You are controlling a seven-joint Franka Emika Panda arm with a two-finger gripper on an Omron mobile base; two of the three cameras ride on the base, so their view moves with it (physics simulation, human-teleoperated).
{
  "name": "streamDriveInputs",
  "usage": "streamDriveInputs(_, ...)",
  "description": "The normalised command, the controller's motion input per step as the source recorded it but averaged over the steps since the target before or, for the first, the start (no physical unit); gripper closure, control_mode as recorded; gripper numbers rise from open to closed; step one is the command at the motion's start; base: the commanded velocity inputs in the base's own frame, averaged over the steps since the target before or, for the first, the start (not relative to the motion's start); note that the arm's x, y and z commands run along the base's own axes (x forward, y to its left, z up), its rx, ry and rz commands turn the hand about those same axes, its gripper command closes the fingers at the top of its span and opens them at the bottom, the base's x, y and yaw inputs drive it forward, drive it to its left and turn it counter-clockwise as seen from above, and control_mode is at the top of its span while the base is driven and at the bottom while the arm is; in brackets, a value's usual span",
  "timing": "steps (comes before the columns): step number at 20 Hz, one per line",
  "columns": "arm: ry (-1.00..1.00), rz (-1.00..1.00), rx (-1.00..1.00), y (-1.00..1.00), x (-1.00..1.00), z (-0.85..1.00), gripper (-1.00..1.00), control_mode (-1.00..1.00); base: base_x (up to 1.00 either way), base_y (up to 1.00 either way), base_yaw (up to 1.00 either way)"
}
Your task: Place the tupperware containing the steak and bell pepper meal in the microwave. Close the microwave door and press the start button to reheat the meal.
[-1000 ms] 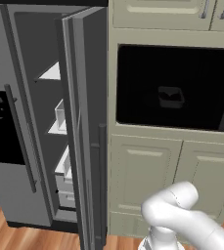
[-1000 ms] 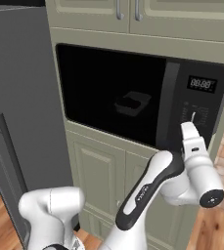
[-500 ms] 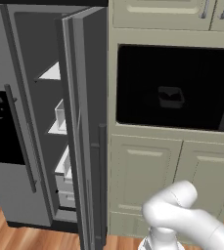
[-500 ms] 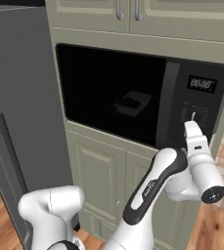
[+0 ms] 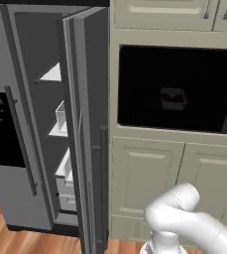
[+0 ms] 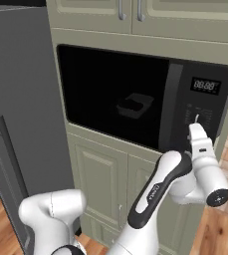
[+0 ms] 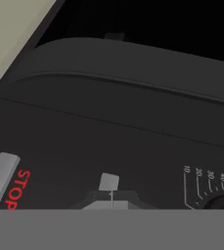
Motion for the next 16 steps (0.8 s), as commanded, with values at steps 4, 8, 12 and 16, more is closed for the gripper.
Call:
streamDriveInputs(4,0.0,0.0,0.0,-0.09,0.23,-0.11,1.0,-1.0,0.0,0.0,0.0)
streamDriveInputs(8,0.0,-0.08,0.0,0.0,0.38,-0.02,1.0,-1.0,0.0,0.0,0.0)
streamDriveInputs(12,0.07,-0.12,0.0,0.0,0.5,0.0,1.0,-1.0,0.0,0.0,0.0)
streamDriveInputs(16,0.07,-0.12,0.0,0.0,0.47,0.0,1.0,-1.0,0.0,0.0,0.0)
